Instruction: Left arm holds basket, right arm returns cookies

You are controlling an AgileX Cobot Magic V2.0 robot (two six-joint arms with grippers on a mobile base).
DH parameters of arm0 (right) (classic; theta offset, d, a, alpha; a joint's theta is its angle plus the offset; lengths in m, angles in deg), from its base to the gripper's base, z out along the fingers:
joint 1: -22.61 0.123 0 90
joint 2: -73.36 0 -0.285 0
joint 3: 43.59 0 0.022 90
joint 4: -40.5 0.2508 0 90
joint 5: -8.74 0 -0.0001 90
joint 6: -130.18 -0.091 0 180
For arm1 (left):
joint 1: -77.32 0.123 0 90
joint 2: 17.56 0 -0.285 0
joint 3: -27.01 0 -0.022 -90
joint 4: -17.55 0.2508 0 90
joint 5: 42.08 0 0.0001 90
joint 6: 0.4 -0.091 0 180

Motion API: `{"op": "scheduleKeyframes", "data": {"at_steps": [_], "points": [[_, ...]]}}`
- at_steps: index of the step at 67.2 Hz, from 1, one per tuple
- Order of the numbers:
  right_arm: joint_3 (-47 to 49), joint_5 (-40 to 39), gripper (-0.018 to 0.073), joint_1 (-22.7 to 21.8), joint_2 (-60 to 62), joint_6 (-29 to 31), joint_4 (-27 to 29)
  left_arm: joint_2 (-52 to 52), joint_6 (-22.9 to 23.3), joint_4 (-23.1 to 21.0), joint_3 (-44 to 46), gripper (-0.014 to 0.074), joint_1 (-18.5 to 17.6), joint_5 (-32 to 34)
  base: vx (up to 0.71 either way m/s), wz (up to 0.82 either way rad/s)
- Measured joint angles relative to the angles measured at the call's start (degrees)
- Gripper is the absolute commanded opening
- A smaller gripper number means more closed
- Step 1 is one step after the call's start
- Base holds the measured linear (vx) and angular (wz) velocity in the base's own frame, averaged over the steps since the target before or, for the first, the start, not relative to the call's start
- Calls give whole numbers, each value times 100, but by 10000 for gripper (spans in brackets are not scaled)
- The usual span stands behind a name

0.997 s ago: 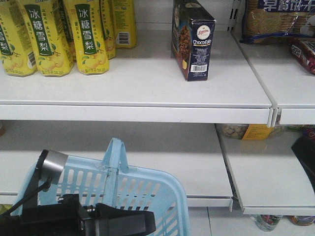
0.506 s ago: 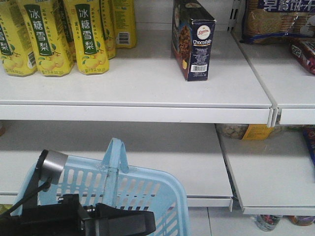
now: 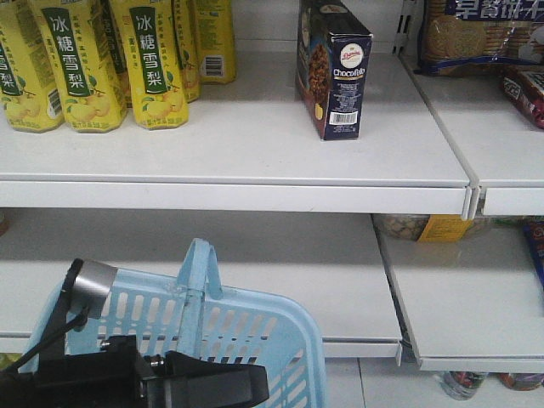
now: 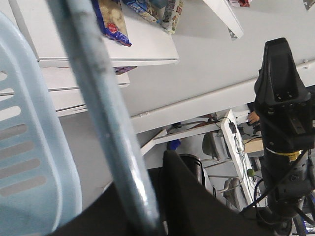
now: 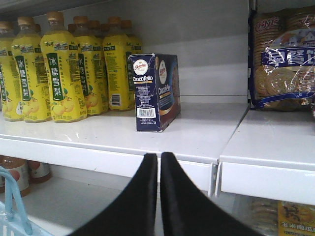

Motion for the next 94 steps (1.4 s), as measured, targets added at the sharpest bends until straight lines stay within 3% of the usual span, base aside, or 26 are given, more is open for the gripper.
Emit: {"op": "scheduleKeyframes", "data": {"at_steps": [68, 94], "points": [[-7, 0, -8, 0, 0, 0, 0, 29, 139, 0, 0, -6, 0, -14, 0, 0], [-7, 0, -8, 0, 0, 0, 0, 2100, 147, 577, -202, -6, 0, -792, 0, 0]]}}
